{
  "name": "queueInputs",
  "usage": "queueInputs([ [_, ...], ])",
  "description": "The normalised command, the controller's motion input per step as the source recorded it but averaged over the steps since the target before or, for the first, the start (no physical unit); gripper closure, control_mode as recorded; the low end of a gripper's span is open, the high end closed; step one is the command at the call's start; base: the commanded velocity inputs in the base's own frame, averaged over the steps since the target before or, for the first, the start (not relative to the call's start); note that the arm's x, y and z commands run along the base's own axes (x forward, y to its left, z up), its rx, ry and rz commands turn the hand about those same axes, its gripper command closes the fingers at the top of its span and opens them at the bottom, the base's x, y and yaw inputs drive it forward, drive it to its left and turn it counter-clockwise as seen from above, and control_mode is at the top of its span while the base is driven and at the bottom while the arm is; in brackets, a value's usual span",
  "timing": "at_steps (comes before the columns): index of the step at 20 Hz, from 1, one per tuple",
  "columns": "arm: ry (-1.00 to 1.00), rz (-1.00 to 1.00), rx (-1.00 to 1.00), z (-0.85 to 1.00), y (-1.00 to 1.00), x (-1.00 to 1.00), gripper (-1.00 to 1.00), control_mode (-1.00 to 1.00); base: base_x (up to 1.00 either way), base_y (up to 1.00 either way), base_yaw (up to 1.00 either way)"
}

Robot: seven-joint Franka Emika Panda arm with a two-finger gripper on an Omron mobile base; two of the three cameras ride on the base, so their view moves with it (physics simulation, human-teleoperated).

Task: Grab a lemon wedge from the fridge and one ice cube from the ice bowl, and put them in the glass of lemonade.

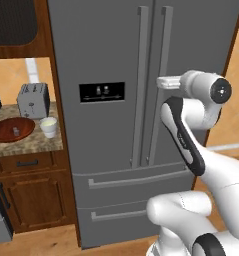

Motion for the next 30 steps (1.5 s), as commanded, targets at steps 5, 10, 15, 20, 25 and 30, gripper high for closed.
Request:
queueInputs([
  [5,0.0,-0.07,0.01,0.08,0.0,0.47,-1.0,-1.0,0.0,0.0,0.0],
  [10,0.0,-0.05,0.05,0.01,0.0,0.68,-1.0,-1.0,0.0,0.0,0.0],
  [15,0.01,-0.01,0.04,0.0,0.0,0.74,-1.0,-1.0,0.0,0.0,0.0],
  [20,0.05,0.0,0.03,0.0,-0.05,0.72,-1.0,-1.0,0.0,0.0,0.0],
  [25,0.06,0.01,0.01,-0.01,-0.02,0.68,-1.0,-1.0,0.0,0.0,0.0],
  [30,0.0,0.0,0.0,-0.25,0.0,0.71,-1.0,-1.0,0.0,0.0,0.0],
])
